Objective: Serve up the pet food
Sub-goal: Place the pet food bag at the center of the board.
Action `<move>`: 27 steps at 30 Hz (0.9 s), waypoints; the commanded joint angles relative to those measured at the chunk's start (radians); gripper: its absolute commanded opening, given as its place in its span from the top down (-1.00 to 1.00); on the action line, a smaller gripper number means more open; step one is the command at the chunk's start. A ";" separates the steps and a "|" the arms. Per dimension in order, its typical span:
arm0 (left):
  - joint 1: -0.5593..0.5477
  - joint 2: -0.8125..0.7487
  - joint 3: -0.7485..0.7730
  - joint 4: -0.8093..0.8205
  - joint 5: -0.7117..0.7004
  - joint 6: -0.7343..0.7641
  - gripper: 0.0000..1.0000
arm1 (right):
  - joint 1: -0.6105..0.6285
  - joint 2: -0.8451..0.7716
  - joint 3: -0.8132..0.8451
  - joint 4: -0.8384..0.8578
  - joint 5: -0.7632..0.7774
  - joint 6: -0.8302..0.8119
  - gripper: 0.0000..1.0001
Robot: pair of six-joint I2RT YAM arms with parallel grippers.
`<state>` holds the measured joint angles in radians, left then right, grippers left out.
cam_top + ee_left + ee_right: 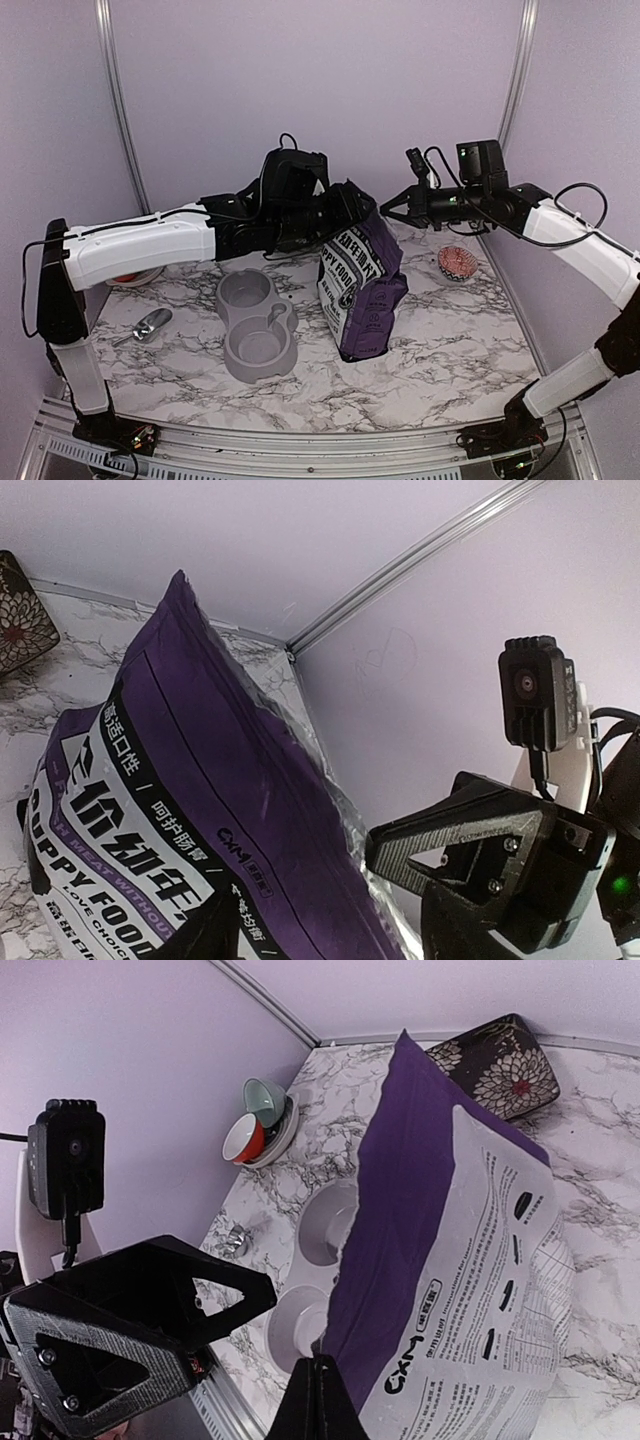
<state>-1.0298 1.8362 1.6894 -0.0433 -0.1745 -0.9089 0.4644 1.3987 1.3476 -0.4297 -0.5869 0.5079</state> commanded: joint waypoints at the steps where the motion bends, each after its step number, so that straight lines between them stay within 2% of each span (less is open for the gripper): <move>1: -0.010 0.049 0.080 -0.066 -0.032 0.017 -0.23 | -0.003 -0.012 -0.037 0.032 -0.014 -0.011 1.00; 6: -0.015 0.096 0.134 -0.097 -0.044 0.023 -0.13 | -0.004 -0.034 -0.095 0.111 -0.081 0.014 1.00; 11: -0.018 0.124 0.167 -0.115 -0.052 0.030 0.00 | -0.005 -0.042 -0.110 0.117 -0.078 0.010 1.00; 17: -0.021 0.149 0.199 -0.134 -0.062 0.041 0.26 | -0.006 -0.045 -0.113 0.128 -0.088 0.012 1.00; 23: -0.024 0.154 0.206 -0.138 -0.080 0.036 0.68 | -0.007 -0.051 -0.119 0.131 -0.087 0.011 1.00; 27: -0.026 0.161 0.210 -0.138 -0.079 0.030 0.77 | -0.006 -0.059 -0.120 0.126 -0.081 0.007 1.00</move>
<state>-1.0481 1.9671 1.8709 -0.1543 -0.2405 -0.8795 0.4595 1.3670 1.2255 -0.3077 -0.6579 0.5194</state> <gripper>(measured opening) 0.124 0.003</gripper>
